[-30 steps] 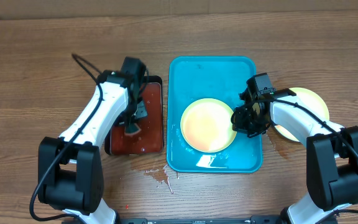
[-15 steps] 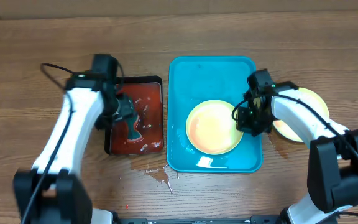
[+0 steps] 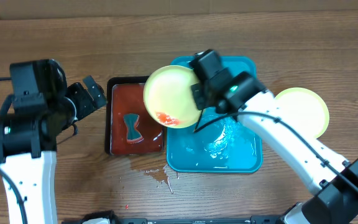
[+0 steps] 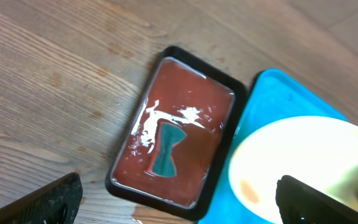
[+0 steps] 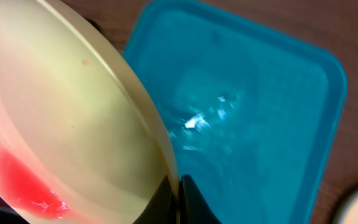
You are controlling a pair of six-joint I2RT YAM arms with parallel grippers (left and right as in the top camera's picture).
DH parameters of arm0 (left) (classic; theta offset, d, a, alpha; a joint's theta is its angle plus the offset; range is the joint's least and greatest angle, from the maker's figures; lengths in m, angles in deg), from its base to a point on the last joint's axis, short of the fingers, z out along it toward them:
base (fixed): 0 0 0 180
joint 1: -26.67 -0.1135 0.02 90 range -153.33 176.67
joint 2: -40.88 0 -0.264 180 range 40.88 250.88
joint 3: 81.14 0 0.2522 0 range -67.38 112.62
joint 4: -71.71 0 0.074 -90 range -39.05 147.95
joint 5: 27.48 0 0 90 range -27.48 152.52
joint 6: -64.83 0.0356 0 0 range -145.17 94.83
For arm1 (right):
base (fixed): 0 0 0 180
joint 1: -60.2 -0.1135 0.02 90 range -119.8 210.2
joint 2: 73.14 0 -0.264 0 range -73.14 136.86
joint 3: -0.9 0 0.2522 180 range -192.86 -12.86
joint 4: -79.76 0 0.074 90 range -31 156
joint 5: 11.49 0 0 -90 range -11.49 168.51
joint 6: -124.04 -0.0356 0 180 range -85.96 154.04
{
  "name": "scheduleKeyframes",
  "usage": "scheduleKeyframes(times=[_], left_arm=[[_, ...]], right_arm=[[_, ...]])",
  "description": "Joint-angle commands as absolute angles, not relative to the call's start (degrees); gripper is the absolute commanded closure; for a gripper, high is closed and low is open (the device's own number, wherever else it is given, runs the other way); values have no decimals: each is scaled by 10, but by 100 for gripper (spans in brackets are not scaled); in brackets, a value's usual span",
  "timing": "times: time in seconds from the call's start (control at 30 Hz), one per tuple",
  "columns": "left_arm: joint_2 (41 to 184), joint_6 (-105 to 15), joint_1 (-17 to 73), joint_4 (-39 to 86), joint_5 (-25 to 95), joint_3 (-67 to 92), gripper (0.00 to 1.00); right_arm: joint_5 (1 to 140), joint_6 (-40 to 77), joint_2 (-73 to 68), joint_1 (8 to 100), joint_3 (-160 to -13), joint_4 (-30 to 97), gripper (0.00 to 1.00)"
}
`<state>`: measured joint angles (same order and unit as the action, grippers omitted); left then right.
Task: Clean dirty plates on tray and stack at the side
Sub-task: 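Lift the yellow plate with the right gripper and tilt it over the tray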
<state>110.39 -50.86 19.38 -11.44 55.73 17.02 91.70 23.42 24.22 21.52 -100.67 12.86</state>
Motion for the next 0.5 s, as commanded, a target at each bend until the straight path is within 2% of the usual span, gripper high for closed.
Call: scheduleKeyframes(times=[0.0,0.13,0.27,0.47], left_arm=[[1081,-502,190,-123,540,182,0],[1076,-502,190,-142,541,182,0],[1084,-502,190,-163,541,182,0],[1100,-513,190,-162,541,182,0]], right_arm=[[965,238,249,171,-1018,167,96],[1025,227,284,133,-1017,217,96],[1116,187,305,109,-1017,230,96],[1197,188,299,70,-1018,244,96]])
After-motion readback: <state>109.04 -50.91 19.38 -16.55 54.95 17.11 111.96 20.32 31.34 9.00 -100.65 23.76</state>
